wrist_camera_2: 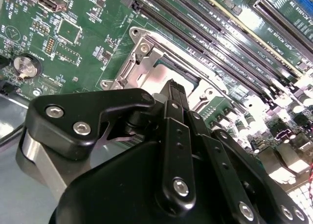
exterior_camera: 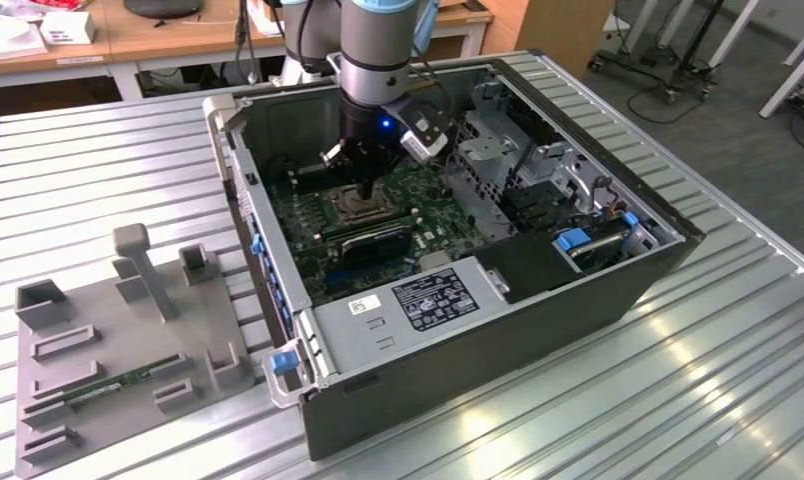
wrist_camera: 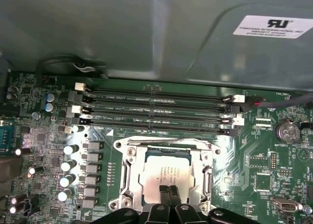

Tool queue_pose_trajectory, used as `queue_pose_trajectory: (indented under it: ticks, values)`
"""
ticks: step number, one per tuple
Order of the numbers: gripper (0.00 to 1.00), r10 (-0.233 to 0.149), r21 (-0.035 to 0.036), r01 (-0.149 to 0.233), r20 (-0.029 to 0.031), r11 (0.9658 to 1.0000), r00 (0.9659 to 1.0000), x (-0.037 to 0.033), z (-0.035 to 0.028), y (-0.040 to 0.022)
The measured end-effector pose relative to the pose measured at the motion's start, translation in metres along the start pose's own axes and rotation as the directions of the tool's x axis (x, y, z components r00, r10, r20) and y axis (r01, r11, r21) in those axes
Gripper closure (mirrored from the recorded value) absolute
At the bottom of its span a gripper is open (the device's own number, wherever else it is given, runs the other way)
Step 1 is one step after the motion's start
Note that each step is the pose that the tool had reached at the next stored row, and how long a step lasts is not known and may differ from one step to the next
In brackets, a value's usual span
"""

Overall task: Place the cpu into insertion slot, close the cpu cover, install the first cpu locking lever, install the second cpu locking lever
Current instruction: 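Install the first cpu locking lever, then install the second cpu locking lever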

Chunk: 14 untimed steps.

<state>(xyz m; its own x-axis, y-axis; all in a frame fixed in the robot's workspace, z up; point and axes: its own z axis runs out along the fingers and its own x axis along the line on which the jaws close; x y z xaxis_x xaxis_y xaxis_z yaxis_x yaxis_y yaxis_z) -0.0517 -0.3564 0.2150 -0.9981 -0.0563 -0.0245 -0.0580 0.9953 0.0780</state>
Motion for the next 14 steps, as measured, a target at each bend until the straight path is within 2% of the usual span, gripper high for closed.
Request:
queue_pose_trajectory:
  ticks: [6, 14]
  values:
    - [0.89, 0.0, 0.0001, 0.0, -0.0001, 1.0, 1.0, 0.0006, -0.0001, 0.0001]
    - [0.89, 0.0, 0.0002, 0.0, -0.0001, 1.0, 1.0, 0.0005, -0.0042, 0.0004]
